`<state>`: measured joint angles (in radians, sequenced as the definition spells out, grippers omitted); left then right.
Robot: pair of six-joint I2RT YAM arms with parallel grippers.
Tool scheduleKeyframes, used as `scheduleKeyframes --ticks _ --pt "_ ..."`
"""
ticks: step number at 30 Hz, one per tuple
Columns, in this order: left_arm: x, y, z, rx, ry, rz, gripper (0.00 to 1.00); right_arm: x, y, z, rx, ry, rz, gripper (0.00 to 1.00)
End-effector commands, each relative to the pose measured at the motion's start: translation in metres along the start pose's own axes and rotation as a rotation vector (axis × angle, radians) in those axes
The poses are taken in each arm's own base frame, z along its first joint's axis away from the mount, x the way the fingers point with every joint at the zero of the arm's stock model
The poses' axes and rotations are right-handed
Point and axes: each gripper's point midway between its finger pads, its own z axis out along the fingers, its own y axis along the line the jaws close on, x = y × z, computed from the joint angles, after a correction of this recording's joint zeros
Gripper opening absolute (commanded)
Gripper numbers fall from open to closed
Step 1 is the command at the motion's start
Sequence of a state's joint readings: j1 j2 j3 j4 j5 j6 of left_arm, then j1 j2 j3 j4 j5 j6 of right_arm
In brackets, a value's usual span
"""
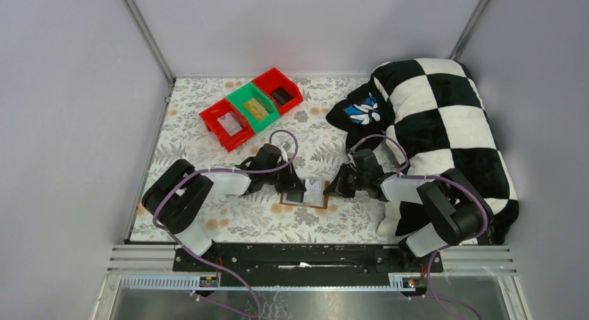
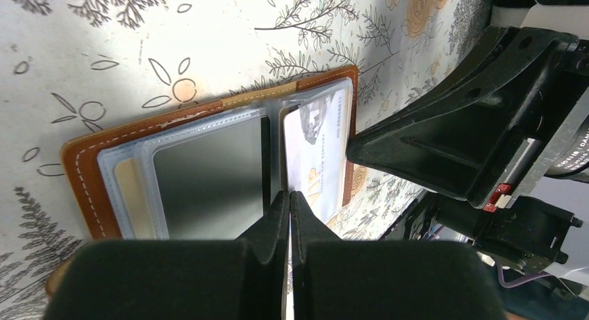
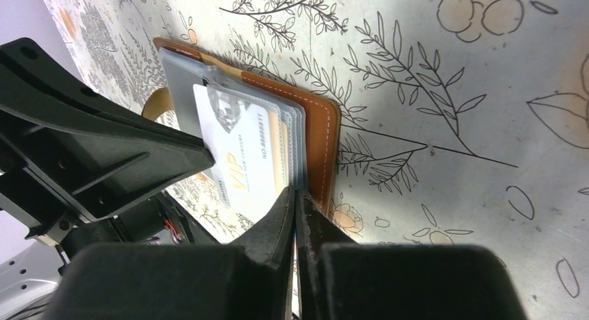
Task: Take the credit cards out of the card holder
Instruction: Remove the credit card from the card holder.
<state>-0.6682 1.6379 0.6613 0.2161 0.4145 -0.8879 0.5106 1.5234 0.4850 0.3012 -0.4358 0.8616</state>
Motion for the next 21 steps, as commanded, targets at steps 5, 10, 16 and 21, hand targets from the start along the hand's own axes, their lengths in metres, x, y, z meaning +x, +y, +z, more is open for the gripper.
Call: scheduleKeyframes --ticks 5,10,16,21 --pt "-0.021 -0.007 -0.014 0.018 -0.067 0.046 0.00 -0.003 0.006 0.002 -0.004 -0.006 -0.019 0.03" --pt "-0.024 -0.001 -0.020 0.004 -0.072 0.050 0.00 -0.005 0.007 0.001 -0.001 -0.012 -0.027 0.03" --pt "-0.018 0.009 -0.020 -0.023 -0.038 0.075 0.00 -0.010 0.020 -0.003 -0.033 -0.021 -0.045 0.03" --pt "-0.014 0.017 -0.019 -0.034 -0.024 0.071 0.00 -0.015 0.042 -0.005 -0.094 -0.024 -0.062 0.04"
